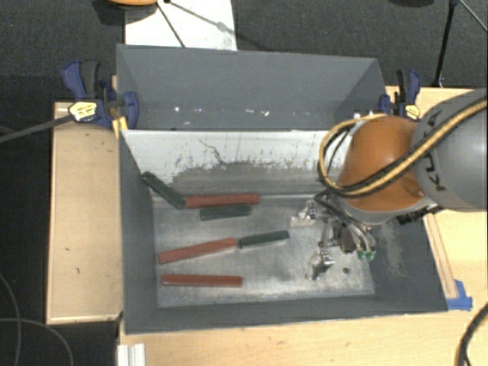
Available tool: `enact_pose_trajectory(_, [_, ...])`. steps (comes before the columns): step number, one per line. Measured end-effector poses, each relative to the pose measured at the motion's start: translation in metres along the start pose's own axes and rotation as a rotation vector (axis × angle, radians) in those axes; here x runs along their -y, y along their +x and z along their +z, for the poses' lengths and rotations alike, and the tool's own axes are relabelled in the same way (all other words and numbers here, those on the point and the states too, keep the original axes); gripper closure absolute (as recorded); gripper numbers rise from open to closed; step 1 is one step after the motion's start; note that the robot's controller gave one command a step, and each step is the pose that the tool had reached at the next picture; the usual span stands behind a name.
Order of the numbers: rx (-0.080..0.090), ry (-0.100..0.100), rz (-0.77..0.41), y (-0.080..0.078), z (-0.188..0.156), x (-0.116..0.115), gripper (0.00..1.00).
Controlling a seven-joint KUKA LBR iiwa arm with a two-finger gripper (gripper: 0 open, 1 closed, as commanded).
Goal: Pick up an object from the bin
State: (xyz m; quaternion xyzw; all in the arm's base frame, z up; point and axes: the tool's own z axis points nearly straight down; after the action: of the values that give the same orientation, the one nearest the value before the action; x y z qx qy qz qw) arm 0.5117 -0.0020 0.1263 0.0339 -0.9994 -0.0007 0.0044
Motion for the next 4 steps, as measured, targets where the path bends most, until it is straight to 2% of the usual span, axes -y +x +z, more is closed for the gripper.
enact_pose_trajectory(1, [0.019,0.002,-0.044,-0.018,-0.006,-0.017,0.00])
enact_pose_trajectory(2, [0.025,0.002,-0.148,-0.053,0.049,-0.053,1.00])
enact_pose_trajectory(3, [0.025,0.002,-0.149,-0.053,0.049,-0.053,1.00])
enact_pose_trajectory(4, [0.032,0.002,-0.228,-0.039,0.050,-0.049,1.00])
